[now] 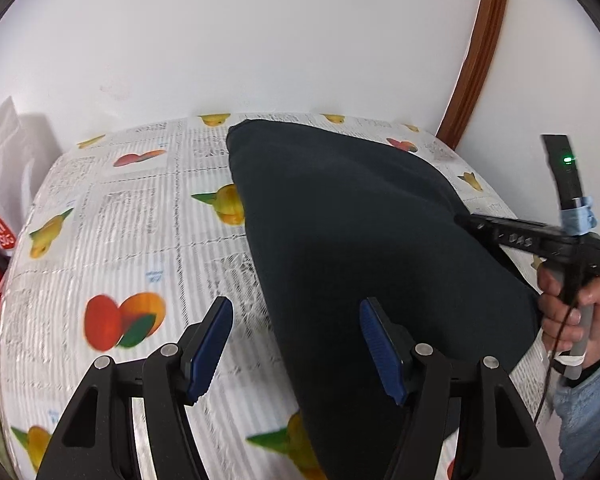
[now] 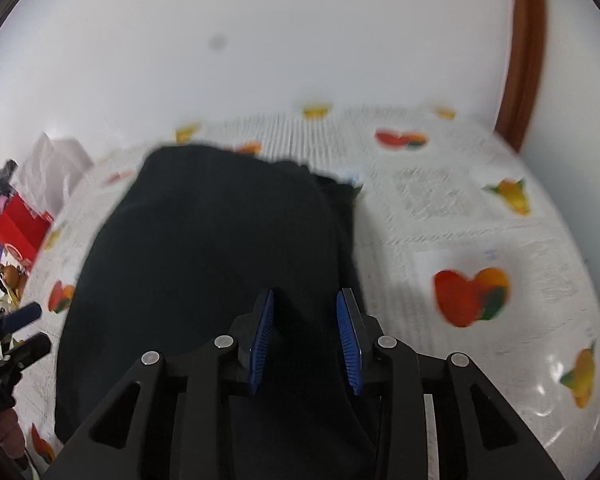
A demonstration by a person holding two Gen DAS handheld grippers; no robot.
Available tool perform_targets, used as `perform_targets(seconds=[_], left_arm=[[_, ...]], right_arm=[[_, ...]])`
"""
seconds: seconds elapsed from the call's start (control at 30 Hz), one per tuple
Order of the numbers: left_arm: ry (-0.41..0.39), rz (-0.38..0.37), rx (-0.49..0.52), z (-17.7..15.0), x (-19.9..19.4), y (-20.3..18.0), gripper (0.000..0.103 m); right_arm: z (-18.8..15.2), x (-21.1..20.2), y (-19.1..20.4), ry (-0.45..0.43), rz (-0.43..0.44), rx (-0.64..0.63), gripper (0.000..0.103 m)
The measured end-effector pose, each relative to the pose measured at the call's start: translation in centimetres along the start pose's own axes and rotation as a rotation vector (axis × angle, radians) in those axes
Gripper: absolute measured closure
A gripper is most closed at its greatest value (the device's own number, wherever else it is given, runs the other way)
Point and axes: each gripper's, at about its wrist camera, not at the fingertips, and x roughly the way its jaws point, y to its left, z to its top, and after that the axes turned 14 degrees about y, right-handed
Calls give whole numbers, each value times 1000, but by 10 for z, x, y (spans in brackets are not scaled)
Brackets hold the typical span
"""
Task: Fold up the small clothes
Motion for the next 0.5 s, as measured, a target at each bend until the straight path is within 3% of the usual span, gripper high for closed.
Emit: perform_targets(seconds=[0.07,0.23,0.5], left_arm=[[13,4,8,5,6,0,39],[15,1,11,17,12,2,39],[11,1,9,41,19,3,39]], right_arm=[[3,5,1,-6,-19,-6,99],[1,-12,1,-76,-58,-21,99],[13,-24,5,-89,-132,-67,99]])
